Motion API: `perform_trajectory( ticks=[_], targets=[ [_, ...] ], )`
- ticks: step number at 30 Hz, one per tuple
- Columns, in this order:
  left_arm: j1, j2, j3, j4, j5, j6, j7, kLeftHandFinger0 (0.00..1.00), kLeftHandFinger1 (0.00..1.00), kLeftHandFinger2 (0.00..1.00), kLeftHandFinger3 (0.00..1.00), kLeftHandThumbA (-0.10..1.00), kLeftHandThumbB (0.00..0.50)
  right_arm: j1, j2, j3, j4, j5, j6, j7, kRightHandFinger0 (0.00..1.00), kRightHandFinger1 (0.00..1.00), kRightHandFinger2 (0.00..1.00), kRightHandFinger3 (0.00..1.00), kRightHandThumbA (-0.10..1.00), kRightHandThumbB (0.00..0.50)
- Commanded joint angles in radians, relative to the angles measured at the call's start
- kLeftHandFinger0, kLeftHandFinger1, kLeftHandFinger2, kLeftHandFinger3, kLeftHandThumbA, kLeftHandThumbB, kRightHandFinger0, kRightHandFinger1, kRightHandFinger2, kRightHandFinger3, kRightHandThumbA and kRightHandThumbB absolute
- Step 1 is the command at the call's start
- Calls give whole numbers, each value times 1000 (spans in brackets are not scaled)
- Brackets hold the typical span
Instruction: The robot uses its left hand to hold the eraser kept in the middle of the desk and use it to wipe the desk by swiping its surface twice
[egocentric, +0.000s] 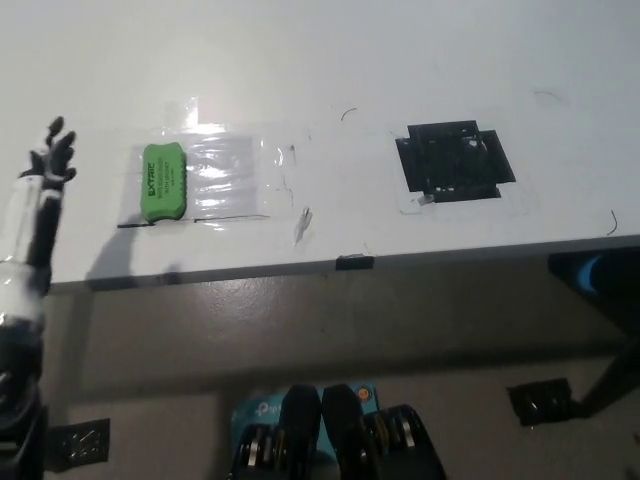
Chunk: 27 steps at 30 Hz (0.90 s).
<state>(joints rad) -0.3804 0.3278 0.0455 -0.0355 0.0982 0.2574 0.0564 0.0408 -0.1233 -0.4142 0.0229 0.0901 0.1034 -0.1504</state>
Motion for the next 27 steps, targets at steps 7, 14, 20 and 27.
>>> perform_trajectory(
  ticks=[7,14,20,27],
  targets=[
    [-365,213,-426,508,632,-286,243,1000,1000,1000,1000,1000,151,-12,-34,-6,-43,3,10,-9,1000,1000,1000,1000,1000,215],
    [-534,276,-673,683,818,-332,297,1000,1000,1000,1000,1000,259,-5,-35,-9,-40,9,0,-4,1000,1000,1000,1000,1000,199],
    [-604,305,-751,709,854,-310,321,1000,1000,1000,1000,1000,272,0,-43,-12,-54,11,8,0,1000,1000,1000,1000,1000,207],
    [-635,326,-848,679,951,-251,366,1000,1000,1000,1000,1000,280,5,-46,-12,-66,11,32,2,1000,1000,1000,1000,1000,179]
  ],
)
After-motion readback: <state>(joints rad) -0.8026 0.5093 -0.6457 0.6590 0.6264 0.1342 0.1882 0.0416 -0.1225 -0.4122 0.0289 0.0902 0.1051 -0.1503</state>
